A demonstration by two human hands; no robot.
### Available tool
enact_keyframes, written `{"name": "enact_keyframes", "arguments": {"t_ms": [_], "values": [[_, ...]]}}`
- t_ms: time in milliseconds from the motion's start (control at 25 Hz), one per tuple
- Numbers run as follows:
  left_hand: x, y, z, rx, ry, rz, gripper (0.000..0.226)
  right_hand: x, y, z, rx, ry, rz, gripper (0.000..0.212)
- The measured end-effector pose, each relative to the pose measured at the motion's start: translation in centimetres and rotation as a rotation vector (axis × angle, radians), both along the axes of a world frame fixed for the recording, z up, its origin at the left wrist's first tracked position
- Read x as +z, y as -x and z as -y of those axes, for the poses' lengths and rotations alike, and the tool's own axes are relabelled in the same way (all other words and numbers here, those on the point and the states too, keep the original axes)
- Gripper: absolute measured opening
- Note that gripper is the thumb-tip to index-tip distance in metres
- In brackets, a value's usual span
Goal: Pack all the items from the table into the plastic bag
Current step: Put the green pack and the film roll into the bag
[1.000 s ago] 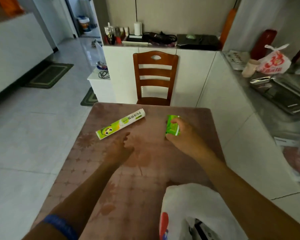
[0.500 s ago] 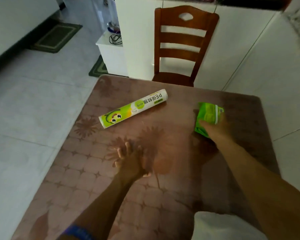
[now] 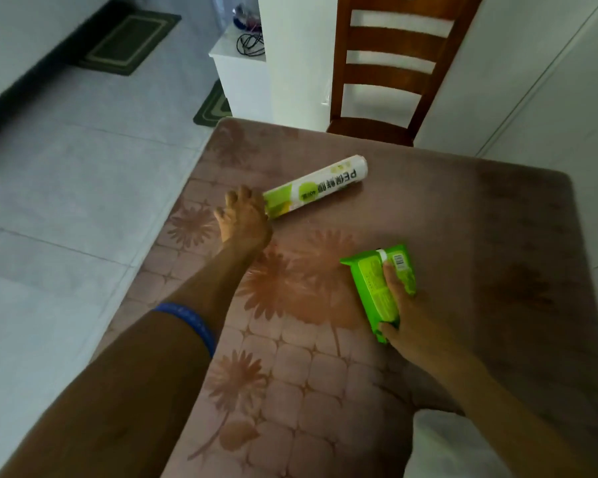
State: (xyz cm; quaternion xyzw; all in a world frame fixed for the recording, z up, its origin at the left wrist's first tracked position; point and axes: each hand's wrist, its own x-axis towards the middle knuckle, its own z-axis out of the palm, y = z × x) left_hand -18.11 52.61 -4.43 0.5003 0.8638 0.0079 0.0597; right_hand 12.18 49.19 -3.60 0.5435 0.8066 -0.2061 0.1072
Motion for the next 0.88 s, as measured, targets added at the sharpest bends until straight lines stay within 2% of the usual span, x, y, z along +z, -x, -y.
{"name": "enact_keyframes", "arguments": {"t_ms": [40, 120, 320, 400, 520, 680, 800, 880], "values": [[0.4, -0.2, 0.3, -0.042, -0.023, -0.023, 0.056, -0.4, 0.2, -0.1, 0.007, -0.045, 0.028, 0.103], [1.2, -1.6, 1.7, -0.101, 0.006, -0.048, 0.061, -0.7, 0.6, 0.3, 0.011, -0.097, 0.114, 0.109], [0.9, -2.4, 3.2, 0.012, 0.011, 0.022, 0.069, -0.8, 1.1, 0.6, -0.031, -0.061, 0.169, 0.124], [0.6, -0.9, 3.5, 0.032, 0.074, 0.151, 0.071, -1.8, 0.9, 0.4, -0.042, -0.064, 0.147, 0.124], [0.4, -2.5, 8.2, 0.087, 0.054, 0.486, 0.072, -1.8, 0.7, 0.4, -0.041, -0.050, 0.164, 0.124], [-1.2, -9.8, 20.0, 0.294, -0.017, 0.703, 0.092, 3.2, 1.2, 0.6, -0.030, 0.127, 0.087, 0.111], [-1.7, -11.7, 26.1, 0.456, 0.005, 0.855, 0.100, 10.7, -1.5, 4.2, -0.008, 0.242, -0.098, 0.080], [-1.2, -13.0, 28.6, 0.506, 0.082, 0.956, 0.093, 16.6, -4.4, 7.4, -0.069, 0.283, -0.228, 0.068]]}}
